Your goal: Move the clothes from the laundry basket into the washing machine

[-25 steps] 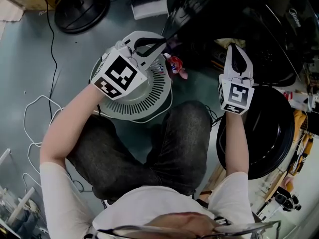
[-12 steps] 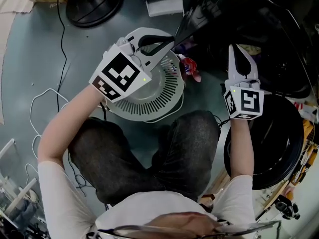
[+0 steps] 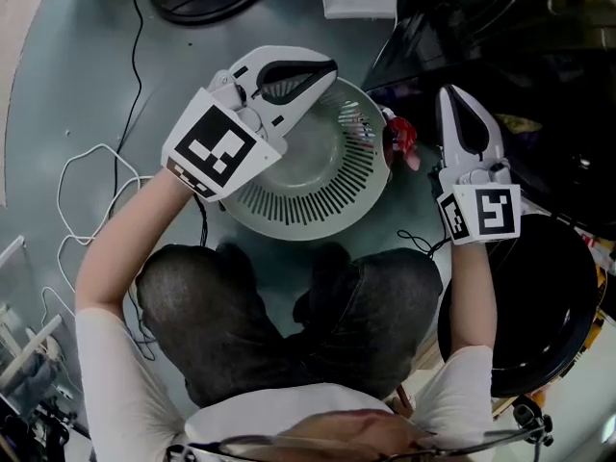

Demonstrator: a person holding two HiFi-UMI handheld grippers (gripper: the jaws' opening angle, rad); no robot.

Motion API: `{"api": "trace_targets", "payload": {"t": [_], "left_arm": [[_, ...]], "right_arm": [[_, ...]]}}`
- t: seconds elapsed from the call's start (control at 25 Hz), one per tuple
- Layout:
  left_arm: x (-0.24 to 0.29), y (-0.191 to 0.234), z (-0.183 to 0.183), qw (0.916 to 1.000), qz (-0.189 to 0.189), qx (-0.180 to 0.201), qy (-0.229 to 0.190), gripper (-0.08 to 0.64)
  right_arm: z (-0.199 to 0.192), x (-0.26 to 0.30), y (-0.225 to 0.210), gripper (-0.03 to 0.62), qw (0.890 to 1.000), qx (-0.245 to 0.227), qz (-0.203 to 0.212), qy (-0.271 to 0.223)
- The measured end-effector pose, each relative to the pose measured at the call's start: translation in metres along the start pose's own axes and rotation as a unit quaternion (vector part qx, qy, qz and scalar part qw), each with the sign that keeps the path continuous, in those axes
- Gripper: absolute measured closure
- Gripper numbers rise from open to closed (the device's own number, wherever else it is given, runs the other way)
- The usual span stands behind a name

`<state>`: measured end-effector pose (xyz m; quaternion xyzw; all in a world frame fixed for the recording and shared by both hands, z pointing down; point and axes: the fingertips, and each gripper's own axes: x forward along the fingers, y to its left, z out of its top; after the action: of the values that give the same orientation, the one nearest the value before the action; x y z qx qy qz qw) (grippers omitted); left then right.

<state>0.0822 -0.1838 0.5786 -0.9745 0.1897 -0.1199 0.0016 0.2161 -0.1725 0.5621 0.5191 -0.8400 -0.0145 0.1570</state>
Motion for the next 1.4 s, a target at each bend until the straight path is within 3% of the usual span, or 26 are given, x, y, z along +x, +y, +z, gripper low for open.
{"api": "trace_targets", "payload": {"t": [0.2,0.4,0.68,0.84,1.0,1.4], "left_arm": [[-0.020,0.019,-0.025,0.9992,0.026,-0.029,0.000,0.554],[-0.031,0.019,-0.044,0.9985,0.028,-0.045,0.016,0.554],[-0.051,0.016,-0.034,0.9946,0.048,-0.087,0.031,0.554],[-0.075,0.009,-0.017,0.9907,0.064,-0.112,0.043,0.554],[-0.100,0.003,0.017,0.9871,0.079,-0.126,0.060,0.554],[-0.157,-0.018,0.179,0.9866,0.087,-0.123,0.061,0.554]], "right_arm": [[-0.010,0.026,0.024,0.583,0.999,0.010,0.030,0.005],[-0.021,0.042,0.037,0.583,0.998,0.015,0.053,0.023],[-0.014,0.036,0.048,0.583,0.997,0.018,0.066,0.034],[0.002,0.021,0.065,0.583,0.994,0.045,0.081,0.054],[0.037,0.000,0.067,0.583,0.993,0.063,0.081,0.065],[0.187,-0.056,0.054,0.583,0.993,0.061,0.080,0.070]]}}
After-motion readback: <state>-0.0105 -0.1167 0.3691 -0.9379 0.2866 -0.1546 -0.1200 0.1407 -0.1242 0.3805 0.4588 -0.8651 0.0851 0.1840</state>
